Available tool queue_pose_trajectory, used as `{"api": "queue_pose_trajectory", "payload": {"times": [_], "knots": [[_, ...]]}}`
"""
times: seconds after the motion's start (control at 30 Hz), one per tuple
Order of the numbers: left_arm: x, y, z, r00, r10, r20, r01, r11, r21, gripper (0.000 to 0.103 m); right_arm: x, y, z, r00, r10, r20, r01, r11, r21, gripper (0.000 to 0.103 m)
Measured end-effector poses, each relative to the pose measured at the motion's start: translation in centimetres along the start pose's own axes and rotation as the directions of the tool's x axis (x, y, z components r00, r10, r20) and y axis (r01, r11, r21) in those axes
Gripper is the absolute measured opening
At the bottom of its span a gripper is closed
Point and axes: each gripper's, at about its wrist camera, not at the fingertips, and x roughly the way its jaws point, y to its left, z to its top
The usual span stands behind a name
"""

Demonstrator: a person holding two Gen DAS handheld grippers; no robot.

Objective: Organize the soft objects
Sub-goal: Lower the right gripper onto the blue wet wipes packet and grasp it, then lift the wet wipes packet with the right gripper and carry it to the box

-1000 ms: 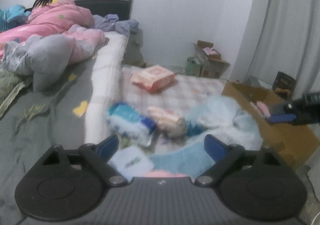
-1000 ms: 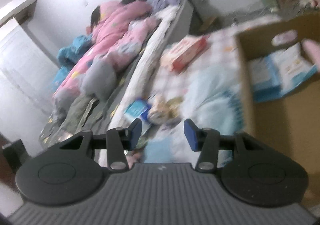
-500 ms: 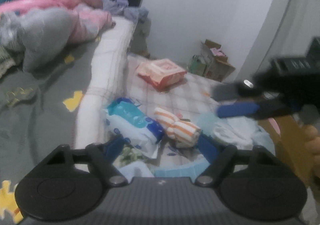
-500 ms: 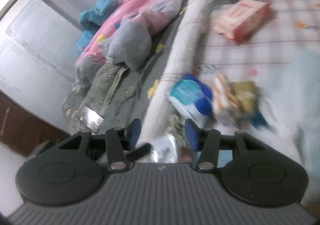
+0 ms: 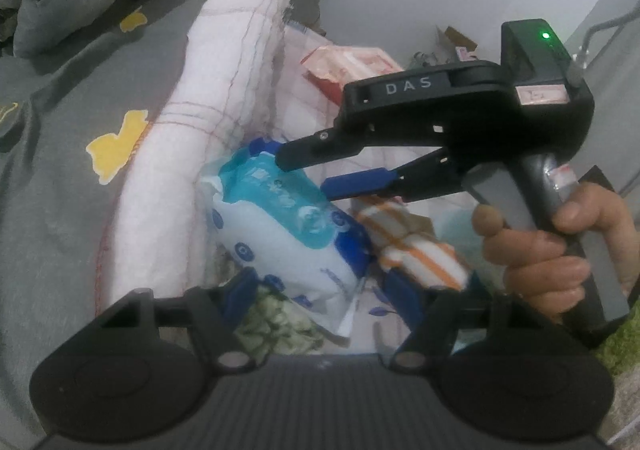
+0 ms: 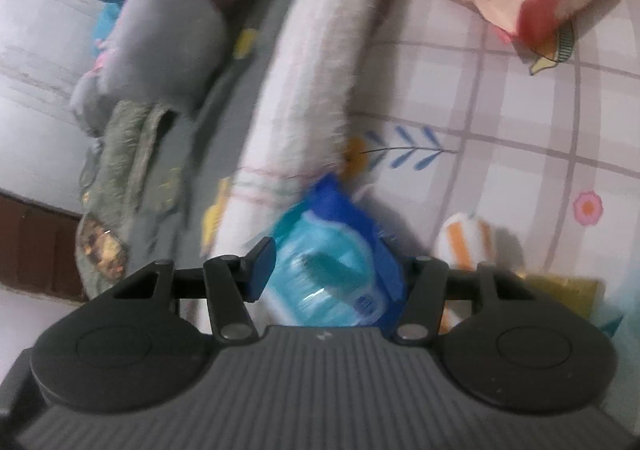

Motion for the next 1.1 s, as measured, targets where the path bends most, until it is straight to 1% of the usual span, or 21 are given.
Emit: {"api": "queue_pose_trajectory", "payload": {"times": [0.17,0.23,0.3,0.37,0.47,0.63,0.7,0.73,0.8,0.9,1.0,1.1], "knots": [[1.2,0.6,0.5,0.999,0.033,-0.028,-0.033,0.999,-0.012,0.071,1.1,-1.1,0.8,1.0,0.003,-0.028,-0.003,1.0,0.004,0.056],[1.5,0.5,0.8,0.999,0.042,-0.027,-0.042,0.999,0.0,0.071,1.8,-1.2,1.3,0.999,0.013,-0.041,-0.013,1.0,0.007,0.057],[1.8,0.3,1.1,0.997,0.067,-0.027,-0.066,0.998,0.017,0.071,2.4,-1.1,1.8,0.999,0.017,-0.05,-0.017,1.0,0.0,0.059],[2.1,0.4,1.2,0.996,0.08,-0.032,-0.08,0.997,0.016,0.071,3.1,-1.0,2.3,0.998,0.03,-0.062,-0.03,1.0,-0.003,0.061],[2.4,0.5,1.3,0.996,0.083,-0.041,-0.083,0.997,0.0,0.072,3.8,-0.9,2.4,0.995,0.041,-0.089,-0.042,0.999,-0.011,0.061],[2.7,0.5,1.7,0.995,0.091,-0.047,-0.091,0.996,-0.004,0.072,4.0,-0.4,2.1,0.995,0.041,-0.096,-0.047,0.997,-0.06,0.066],[2.7,0.4,1.8,0.995,0.088,-0.039,-0.089,0.996,-0.006,0.07,4.0,-0.1,1.8,0.995,0.034,-0.092,-0.041,0.996,-0.076,0.066],[2.7,0.3,1.9,0.995,0.093,-0.036,-0.093,0.996,-0.007,0.07,4.0,0.1,1.7,0.995,0.031,-0.09,-0.038,0.996,-0.078,0.065],[2.6,0.1,2.2,0.995,0.097,-0.031,-0.097,0.995,-0.005,0.07,3.9,0.4,1.4,0.996,0.021,-0.088,-0.028,0.997,-0.078,0.057],[2.1,-0.1,2.3,0.995,0.093,-0.019,-0.093,0.996,-0.008,0.07,3.0,0.7,1.0,0.997,0.021,-0.068,-0.026,0.997,-0.07,0.051],[0.8,-0.6,2.3,0.996,0.091,0.013,-0.091,0.996,0.003,0.07,1.8,1.2,0.9,0.999,0.038,-0.035,-0.04,0.997,-0.059,0.048],[-0.8,-1.0,2.7,0.994,0.094,0.058,-0.095,0.995,0.015,0.07,0.0,2.4,0.6,0.998,0.06,0.002,-0.06,0.996,-0.069,0.047]]}}
